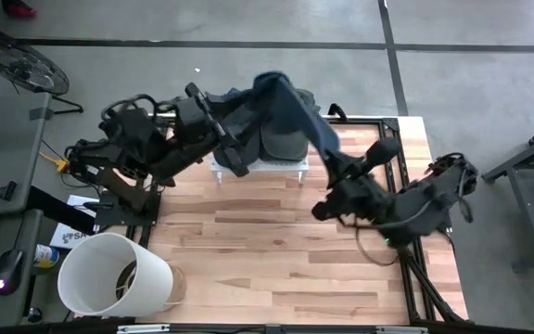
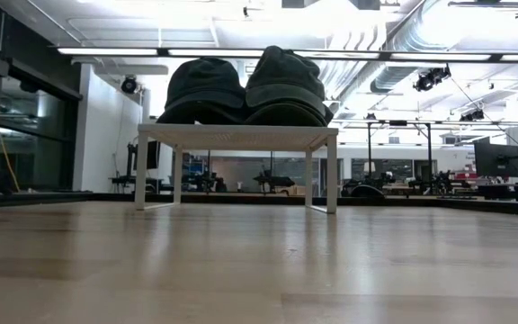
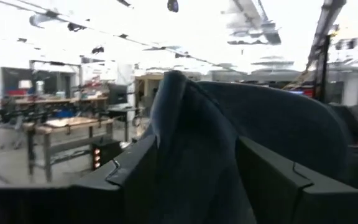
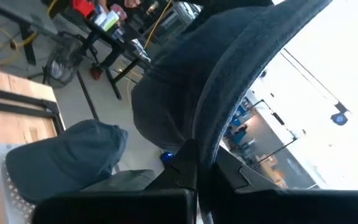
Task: Pick & Place hat
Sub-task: Stack the blue cap on top of the other blue cap on the shelf
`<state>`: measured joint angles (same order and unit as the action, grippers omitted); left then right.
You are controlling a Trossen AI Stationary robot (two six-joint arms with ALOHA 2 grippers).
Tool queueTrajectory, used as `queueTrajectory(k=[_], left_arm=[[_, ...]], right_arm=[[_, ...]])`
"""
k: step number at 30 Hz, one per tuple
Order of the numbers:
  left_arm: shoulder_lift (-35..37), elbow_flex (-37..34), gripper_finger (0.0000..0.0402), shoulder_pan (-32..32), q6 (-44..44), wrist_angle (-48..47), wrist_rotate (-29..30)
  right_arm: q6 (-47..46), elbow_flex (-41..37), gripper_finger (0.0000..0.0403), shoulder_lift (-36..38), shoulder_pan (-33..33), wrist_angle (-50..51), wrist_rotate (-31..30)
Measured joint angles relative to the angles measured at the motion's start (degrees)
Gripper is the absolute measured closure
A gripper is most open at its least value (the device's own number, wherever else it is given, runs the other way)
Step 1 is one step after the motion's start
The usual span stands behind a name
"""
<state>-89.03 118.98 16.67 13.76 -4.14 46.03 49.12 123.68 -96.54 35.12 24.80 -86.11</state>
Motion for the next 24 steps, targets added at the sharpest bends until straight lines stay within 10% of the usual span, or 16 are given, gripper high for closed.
queueTrajectory(k=[24], left_arm=[[2.0, 0.0, 0.0181, -0.2, 7.5, -12.8, -9.3]], right_arm=[[3.7, 0.0, 0.0399, 11.5, 12.8, -2.9, 1.1]])
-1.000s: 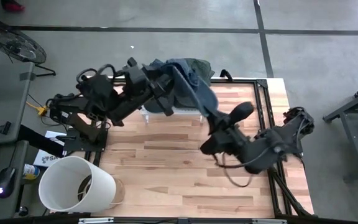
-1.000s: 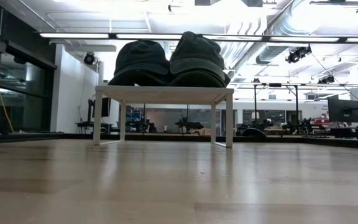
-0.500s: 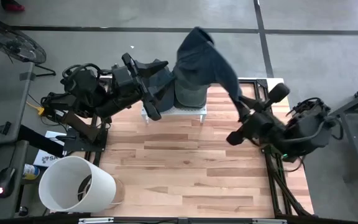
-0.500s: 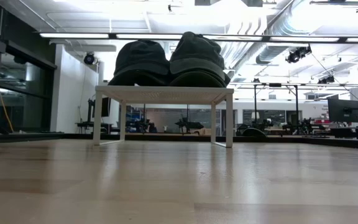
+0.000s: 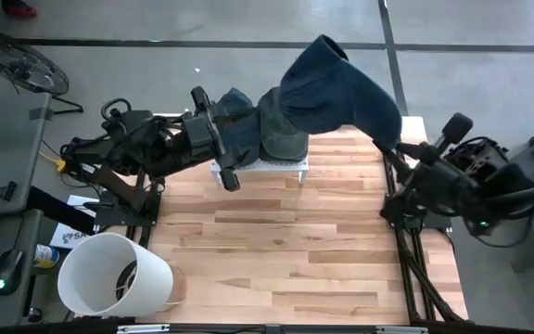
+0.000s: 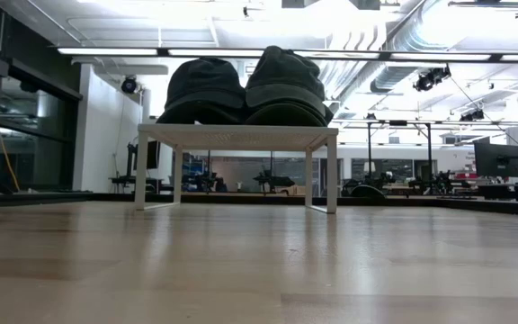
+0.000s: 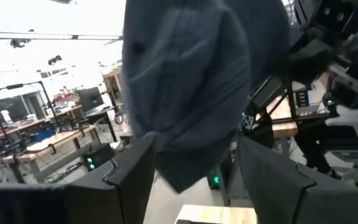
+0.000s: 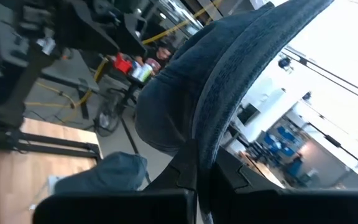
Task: Pick & Place hat
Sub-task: Stack the blue cap on top of the other blue cap on the shelf
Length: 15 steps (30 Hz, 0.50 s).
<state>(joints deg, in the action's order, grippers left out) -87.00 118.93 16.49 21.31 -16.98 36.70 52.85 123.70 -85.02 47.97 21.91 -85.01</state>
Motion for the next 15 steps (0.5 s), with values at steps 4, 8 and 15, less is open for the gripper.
queueTrajectory(k=[4, 8, 15], left_arm=[[-0.1, 0.0, 0.0181, -1.0, 1.3, 0.1, 0.0], [-0.2, 0.0, 0.0181, -2.6, -0.2, 0.0, -3.1], [-0.2, 0.0, 0.0181, -3.9, -2.1, 0.1, -9.4]], right_arm=[[0.1, 0.0, 0.0399, 0.9, 2.1, 0.0, 1.9], [0.2, 0.0, 0.0399, 1.1, 3.4, 0.0, 3.7], [0.3, 0.0, 0.0399, 1.1, 4.3, 0.1, 4.0]])
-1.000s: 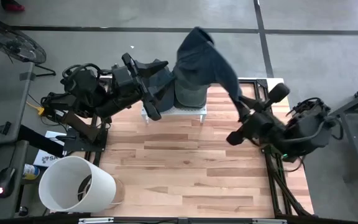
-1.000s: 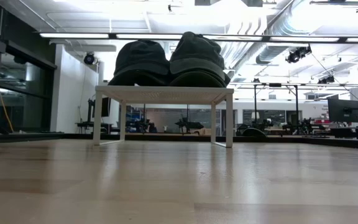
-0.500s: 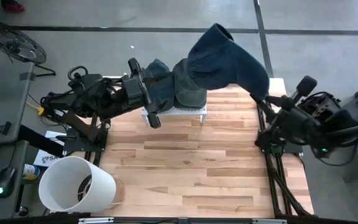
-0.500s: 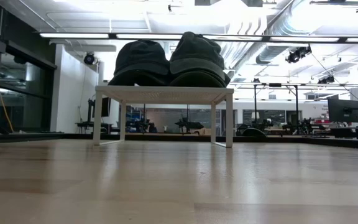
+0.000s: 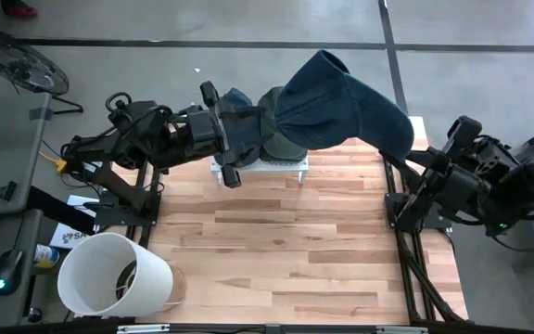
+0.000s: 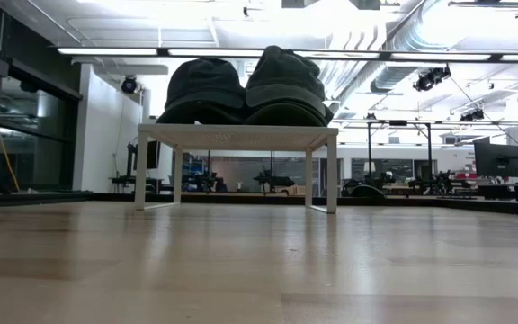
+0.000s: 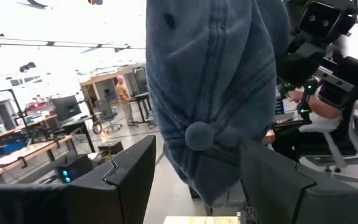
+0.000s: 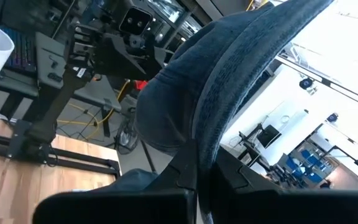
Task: Pick & Place hat
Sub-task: Stack the blue cap on top of the other blue cap on the shelf
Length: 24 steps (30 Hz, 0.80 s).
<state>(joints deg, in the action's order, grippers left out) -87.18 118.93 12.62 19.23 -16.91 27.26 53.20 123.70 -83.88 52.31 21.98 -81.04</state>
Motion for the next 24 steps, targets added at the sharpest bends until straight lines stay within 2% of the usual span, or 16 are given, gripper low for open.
queueTrajectory(k=[5, 9, 24], left_arm=[[0.0, 0.0, 0.0181, 0.0, -0.2, 0.0, -2.9], [-0.4, 0.1, 0.0181, 0.0, -0.2, 0.3, -2.9], [-0.5, 0.1, 0.0181, 0.0, -3.0, 0.6, -9.0]], right_arm=[[-0.2, 0.0, 0.0399, 0.0, 0.0, 0.0, 1.7], [-0.5, 0.0, 0.0399, 0.0, 0.0, 0.0, 4.5], [-4.1, 0.0, 0.0399, 0.0, 0.0, 2.6, 5.6]])
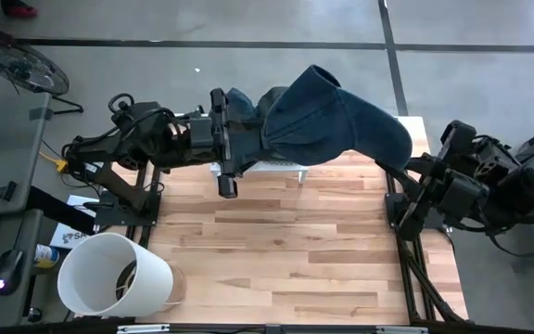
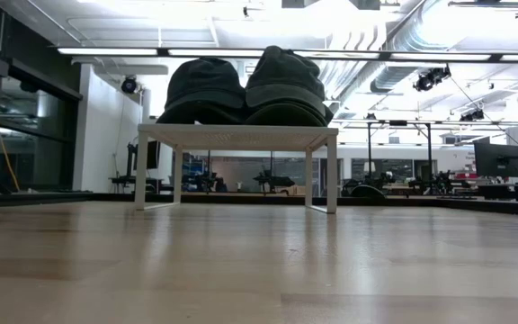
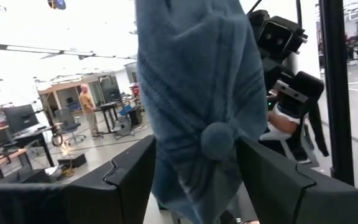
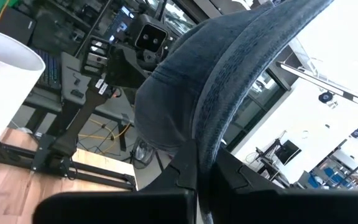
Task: Pick & Place hat
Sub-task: Stack the blue cap on top of the other blue cap on the shelf
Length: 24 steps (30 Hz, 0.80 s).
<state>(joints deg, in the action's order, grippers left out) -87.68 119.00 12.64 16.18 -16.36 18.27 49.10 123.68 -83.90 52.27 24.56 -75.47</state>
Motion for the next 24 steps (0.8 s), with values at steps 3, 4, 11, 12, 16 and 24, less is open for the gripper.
queueTrajectory(k=[3, 4, 11, 12, 16, 24], left_arm=[[0.0, 0.0, 0.0181, 0.0, -0.2, 0.5, -1.4], [0.0, 0.0, 0.0181, 0.1, -0.2, 0.8, -1.9], [0.0, 0.0, 0.0181, 0.1, -1.5, 1.6, -4.0], [0.0, 0.0, 0.0181, 0.1, -1.6, 1.5, -4.0], [0.0, 0.0, 0.0182, 0.1, -2.5, 1.7, -4.0], [0.0, 0.0, 0.0253, 0.1, -4.1, 1.4, -4.0]], right_arm=[[0.2, 0.0, 0.0399, 0.0, 0.0, 0.0, -0.9], [0.3, 0.0, 0.0399, 0.0, 0.0, 0.0, -1.4], [0.2, 0.0, 0.0399, 0.0, 0.0, 0.2, -2.2], [0.2, 0.0, 0.0399, 0.0, 0.0, 0.2, -2.3], [0.3, 0.0, 0.0399, 0.0, 0.0, 0.2, -3.8], [0.4, 0.0, 0.0399, 0.0, 0.0, 0.2, -4.1]])
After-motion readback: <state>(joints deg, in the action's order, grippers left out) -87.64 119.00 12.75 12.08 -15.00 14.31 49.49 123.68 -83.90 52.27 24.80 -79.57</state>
